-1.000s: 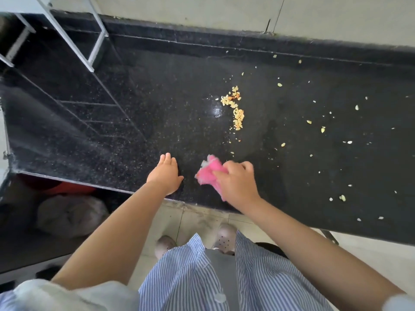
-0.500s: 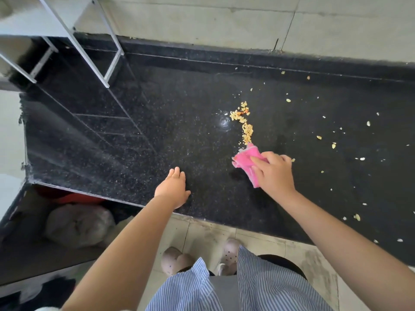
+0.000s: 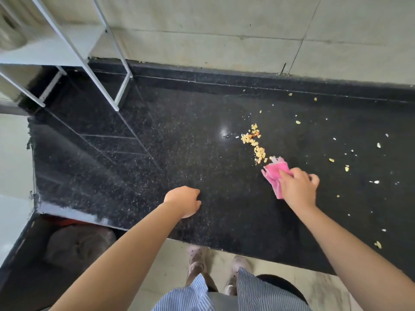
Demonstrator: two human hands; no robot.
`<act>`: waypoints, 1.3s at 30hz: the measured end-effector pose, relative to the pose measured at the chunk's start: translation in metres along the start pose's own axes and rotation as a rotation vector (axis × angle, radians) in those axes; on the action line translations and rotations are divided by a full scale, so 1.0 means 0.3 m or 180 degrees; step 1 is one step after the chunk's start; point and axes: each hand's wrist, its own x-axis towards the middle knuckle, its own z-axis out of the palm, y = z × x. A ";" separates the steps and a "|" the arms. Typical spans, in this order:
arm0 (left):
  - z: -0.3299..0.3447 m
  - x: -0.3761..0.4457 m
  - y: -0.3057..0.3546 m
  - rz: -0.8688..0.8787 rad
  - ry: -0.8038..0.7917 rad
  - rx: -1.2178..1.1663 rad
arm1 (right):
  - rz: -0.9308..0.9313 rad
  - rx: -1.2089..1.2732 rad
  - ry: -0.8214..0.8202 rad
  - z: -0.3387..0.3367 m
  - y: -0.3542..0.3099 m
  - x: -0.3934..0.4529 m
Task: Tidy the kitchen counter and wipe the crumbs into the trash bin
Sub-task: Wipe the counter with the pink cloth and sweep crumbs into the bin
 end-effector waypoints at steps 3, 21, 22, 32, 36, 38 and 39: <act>-0.060 0.042 -0.016 0.0074 0.0158 -0.0096 | 0.0278 -0.0114 0.0579 -0.064 0.115 -0.013; -0.254 0.397 -0.181 0.0366 0.0772 0.0007 | 0.0224 -0.0798 0.0249 0.002 -0.282 0.143; -0.258 0.401 -0.192 0.0392 0.0827 0.0003 | 0.0437 -0.0880 0.0275 -0.014 -0.237 0.123; -0.280 0.449 -0.231 0.0517 0.0592 -0.0076 | 0.0050 -0.0467 0.1126 -0.099 -0.375 0.163; -0.295 0.458 -0.248 0.0636 0.0529 0.0066 | -0.0259 -0.0479 0.0217 -0.045 -0.616 0.349; -0.299 0.464 -0.257 0.0673 0.0482 0.0085 | -0.0214 -0.0655 -0.0054 -0.036 -0.672 0.414; -0.299 0.464 -0.260 0.0688 0.0461 0.0077 | -0.0197 -0.0667 -0.0182 -0.030 -0.673 0.439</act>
